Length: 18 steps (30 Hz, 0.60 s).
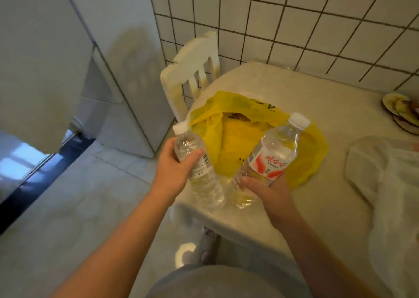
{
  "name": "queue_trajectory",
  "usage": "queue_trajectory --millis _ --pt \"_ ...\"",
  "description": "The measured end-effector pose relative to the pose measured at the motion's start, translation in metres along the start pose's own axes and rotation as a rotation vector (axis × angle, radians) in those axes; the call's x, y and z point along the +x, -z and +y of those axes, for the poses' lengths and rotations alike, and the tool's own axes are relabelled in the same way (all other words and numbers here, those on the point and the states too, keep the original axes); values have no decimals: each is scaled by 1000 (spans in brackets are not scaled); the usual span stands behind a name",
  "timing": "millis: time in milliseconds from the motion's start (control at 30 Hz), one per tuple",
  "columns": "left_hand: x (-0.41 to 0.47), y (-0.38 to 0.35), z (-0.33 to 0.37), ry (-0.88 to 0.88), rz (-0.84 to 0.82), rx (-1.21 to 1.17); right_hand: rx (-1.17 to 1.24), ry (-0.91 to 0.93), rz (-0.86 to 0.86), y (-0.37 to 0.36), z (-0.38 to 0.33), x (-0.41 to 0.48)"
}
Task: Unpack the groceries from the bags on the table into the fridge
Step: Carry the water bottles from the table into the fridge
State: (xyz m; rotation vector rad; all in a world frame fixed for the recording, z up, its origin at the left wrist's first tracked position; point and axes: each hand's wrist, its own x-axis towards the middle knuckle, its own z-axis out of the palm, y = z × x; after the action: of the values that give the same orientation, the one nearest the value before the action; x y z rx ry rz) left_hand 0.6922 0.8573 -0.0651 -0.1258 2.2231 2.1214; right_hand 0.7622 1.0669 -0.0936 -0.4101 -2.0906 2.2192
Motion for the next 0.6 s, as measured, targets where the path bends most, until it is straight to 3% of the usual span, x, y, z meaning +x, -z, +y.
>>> queue_trajectory --millis 233,600 --pt "-73 63 -20 95 162 43 11 -67 -123 -61 17 -41" --pt "-131 236 -46 178 426 11 -192 -64 -532 -232 38 -82"
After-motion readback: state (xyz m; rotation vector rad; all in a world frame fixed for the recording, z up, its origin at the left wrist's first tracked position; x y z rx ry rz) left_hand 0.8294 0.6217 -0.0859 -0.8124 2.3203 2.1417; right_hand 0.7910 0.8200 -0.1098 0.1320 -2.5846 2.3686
